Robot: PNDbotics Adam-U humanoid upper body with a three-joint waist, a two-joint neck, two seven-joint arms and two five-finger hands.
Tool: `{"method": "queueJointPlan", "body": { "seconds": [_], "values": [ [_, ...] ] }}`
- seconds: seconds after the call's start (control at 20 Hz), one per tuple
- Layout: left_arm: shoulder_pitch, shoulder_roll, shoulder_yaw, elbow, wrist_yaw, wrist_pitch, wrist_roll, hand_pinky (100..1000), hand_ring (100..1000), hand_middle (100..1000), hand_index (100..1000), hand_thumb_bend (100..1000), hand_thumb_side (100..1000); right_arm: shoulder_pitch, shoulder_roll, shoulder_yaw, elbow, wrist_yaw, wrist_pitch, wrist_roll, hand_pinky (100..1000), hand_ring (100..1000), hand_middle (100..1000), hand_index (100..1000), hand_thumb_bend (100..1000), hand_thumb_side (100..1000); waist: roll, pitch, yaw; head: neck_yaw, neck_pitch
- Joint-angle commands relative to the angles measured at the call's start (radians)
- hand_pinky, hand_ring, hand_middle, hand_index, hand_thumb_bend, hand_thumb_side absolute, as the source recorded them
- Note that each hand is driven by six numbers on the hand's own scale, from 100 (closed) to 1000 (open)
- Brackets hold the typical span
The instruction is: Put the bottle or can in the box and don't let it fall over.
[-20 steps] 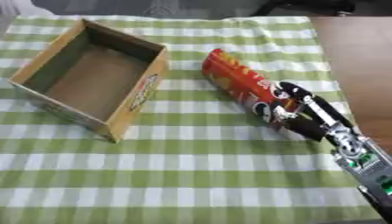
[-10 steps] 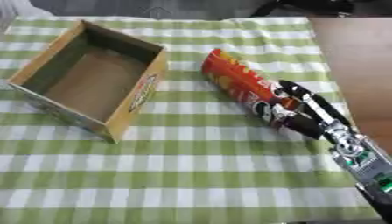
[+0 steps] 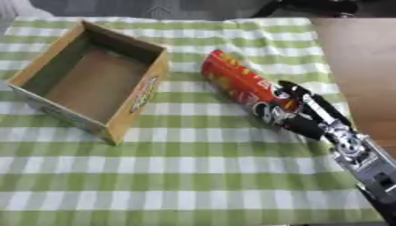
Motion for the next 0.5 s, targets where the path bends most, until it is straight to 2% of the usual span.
{"method": "queueJointPlan", "body": {
  "seconds": [0.05,0.3,0.45,0.5],
  "values": [
    [-0.011,0.014,0.012,-0.021,0.001,-0.001,0.000,491,490,596,711,187,657,0.018,-0.002,0.029,0.011,0.005,0.016,0.018,422,891,874,1000,100,564,0.007,-0.005,0.002,0.000,-0.007],
    [-0.012,0.014,0.012,-0.021,0.001,-0.001,0.000,493,490,595,709,185,657,0.028,-0.007,0.033,-0.007,0.019,0.031,0.026,425,890,874,1000,100,504,0.006,-0.006,0.000,0.000,-0.007],
    [-0.011,0.014,0.013,-0.021,0.001,-0.002,0.001,494,491,594,708,184,657,0.030,-0.013,0.033,-0.019,0.039,0.047,0.027,445,893,872,1000,100,432,0.005,-0.007,-0.001,0.000,-0.007],
    [-0.011,0.014,0.013,-0.021,0.002,-0.002,0.001,494,490,593,707,183,656,0.031,-0.015,0.033,-0.023,0.047,0.052,0.030,446,890,872,1000,100,371,0.005,-0.007,-0.001,0.001,-0.008]
  ]
}}
